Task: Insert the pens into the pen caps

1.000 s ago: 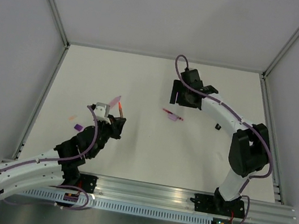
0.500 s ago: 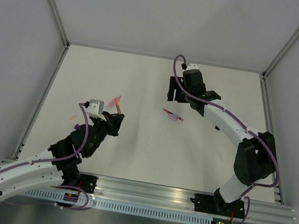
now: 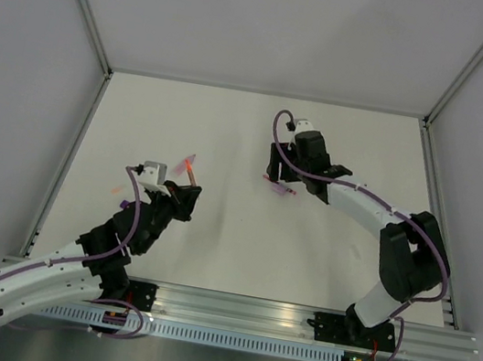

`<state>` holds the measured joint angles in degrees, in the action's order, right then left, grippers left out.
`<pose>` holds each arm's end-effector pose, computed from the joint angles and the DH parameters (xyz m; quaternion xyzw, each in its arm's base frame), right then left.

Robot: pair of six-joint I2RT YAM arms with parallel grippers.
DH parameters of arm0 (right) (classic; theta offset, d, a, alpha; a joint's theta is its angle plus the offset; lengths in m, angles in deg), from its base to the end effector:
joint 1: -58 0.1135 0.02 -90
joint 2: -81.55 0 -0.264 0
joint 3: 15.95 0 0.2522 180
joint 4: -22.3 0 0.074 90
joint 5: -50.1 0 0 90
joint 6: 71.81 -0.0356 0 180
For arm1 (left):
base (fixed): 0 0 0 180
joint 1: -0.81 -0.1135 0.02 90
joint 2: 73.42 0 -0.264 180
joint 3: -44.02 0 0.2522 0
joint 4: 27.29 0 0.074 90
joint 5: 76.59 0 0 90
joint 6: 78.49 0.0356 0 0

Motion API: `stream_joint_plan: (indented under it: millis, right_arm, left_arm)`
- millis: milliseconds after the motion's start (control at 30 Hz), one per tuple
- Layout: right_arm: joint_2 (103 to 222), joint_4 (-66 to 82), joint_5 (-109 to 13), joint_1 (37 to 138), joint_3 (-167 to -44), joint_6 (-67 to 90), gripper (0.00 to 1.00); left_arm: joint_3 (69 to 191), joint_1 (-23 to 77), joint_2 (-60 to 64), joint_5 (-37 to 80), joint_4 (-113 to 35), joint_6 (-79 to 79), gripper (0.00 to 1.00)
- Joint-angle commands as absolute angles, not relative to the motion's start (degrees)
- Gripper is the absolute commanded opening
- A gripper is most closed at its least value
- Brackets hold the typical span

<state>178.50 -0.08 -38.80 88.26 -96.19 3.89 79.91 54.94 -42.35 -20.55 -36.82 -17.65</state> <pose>0.3273 0.1902 0.2339 -0.1213 0.8947 0.1549 0.4010 0.1030 -0.1086 0.2624 -0.0411 0.7296 -0.2700 0.6269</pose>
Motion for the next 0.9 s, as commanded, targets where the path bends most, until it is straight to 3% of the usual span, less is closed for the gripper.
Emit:
stream_joint_plan:
  millis: [0, 133, 233, 400, 633, 867]
  right_arm:
    - [172.35, 10.97, -41.31, 88.41, -90.37, 4.47, 0.76]
    - [167.26, 15.3, -38.76, 87.01, -84.3, 6.5, 0.79]
    - [166.46, 19.08, -43.93, 84.46, -81.66, 5.8, 0.79]
    - [168.3, 20.41, -44.21, 82.52, -83.85, 3.17, 0.79]
    - [171.47, 27.0, -53.76, 82.52, -84.12, 4.3, 0.79]
    - [163.39, 38.04, -67.13, 82.52, -76.22, 2.3, 0.79]
  left_arm:
    - [80.98, 55.04, -41.08, -21.48, -38.06, -19.69, 0.02]
    - [81.86, 55.04, -37.49, -22.01, -37.27, -18.37, 0.02]
    - [83.0, 55.04, -34.58, -22.1, -37.36, -18.02, 0.02]
    - [84.58, 55.04, -29.48, -22.01, -37.62, -18.1, 0.02]
    - [86.35, 54.95, -27.01, -21.31, -39.29, -18.2, 0.02]
    - [86.87, 54.95, -26.84, -2.37, -33.4, -13.01, 0.02]
